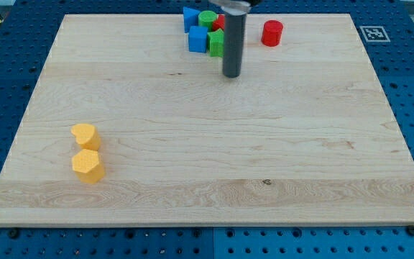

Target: Slide the green star along with the blue cube towards left

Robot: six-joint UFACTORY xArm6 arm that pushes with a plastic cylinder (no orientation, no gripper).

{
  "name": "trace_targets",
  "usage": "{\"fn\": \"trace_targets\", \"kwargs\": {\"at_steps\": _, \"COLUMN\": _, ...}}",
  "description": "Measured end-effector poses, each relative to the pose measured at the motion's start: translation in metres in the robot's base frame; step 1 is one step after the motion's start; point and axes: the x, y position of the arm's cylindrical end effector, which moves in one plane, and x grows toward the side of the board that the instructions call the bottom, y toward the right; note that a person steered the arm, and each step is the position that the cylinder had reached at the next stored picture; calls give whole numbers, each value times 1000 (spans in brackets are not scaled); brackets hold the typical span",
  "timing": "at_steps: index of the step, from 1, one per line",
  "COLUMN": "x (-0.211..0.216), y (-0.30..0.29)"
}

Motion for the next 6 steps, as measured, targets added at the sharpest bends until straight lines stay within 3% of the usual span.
{"fn": "trace_targets", "kwargs": {"at_steps": 2, "x": -39, "y": 58}}
{"fn": "trace_targets", "kwargs": {"at_steps": 3, "x": -66, "y": 47}}
{"fn": "trace_targets", "kwargs": {"at_steps": 6, "x": -69, "y": -37}}
